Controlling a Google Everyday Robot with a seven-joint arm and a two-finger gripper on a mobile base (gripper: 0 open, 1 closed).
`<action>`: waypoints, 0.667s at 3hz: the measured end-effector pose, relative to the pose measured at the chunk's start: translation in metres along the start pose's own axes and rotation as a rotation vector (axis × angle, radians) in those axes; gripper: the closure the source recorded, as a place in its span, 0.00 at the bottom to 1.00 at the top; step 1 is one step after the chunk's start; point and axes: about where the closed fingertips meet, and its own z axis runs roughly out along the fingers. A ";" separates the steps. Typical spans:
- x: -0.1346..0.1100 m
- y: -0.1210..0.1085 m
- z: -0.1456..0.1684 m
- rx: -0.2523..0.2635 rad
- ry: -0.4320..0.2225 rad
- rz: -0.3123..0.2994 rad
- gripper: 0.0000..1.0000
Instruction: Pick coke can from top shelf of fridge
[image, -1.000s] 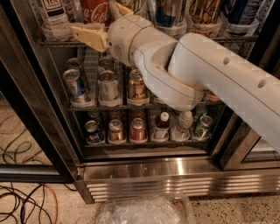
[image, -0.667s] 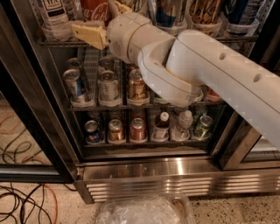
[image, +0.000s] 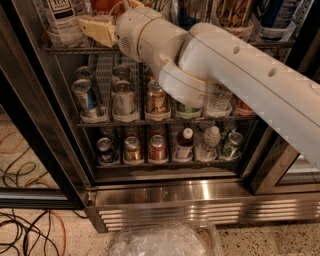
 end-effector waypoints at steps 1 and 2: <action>0.002 0.003 0.006 -0.003 0.007 0.005 0.31; 0.006 0.008 0.009 -0.012 0.015 0.010 0.42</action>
Offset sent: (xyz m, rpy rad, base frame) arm 0.0054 0.0138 -0.0105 -0.0109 0.0347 0.0143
